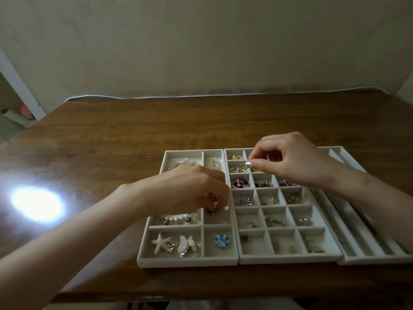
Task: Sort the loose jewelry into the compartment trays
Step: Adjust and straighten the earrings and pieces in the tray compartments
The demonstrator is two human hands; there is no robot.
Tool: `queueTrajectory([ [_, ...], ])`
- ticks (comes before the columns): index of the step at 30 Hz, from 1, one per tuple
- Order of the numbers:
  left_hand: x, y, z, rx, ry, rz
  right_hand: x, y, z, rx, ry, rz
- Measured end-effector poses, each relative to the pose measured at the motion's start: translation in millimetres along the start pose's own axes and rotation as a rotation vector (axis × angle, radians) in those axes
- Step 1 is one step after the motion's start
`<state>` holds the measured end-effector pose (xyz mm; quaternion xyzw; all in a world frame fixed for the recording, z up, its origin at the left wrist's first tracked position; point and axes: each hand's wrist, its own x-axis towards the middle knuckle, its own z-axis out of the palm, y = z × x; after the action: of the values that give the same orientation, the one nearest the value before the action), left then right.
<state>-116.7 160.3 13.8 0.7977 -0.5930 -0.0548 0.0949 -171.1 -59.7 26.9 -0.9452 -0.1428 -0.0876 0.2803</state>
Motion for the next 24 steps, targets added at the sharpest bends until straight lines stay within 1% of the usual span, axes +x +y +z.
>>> queueTrajectory([
  [4, -2.2, 2.7, 1.3, -0.059, -0.014, 0.010, 0.0, 0.8, 2.3, 0.002, -0.007, -0.001],
  [9, -1.8, 5.0, 3.6, -0.035, -0.028, 0.014, 0.3, 0.5, 2.2, 0.004, -0.008, -0.006],
  [18, 0.9, 1.7, 3.8, -0.001, 0.015, 0.041, -1.1, 3.0, 2.5, 0.004, -0.022, 0.007],
  [24, -5.0, -1.6, -9.6, -0.127, 0.112, 0.020, -2.7, 3.7, 1.9, 0.003, -0.029, -0.005],
])
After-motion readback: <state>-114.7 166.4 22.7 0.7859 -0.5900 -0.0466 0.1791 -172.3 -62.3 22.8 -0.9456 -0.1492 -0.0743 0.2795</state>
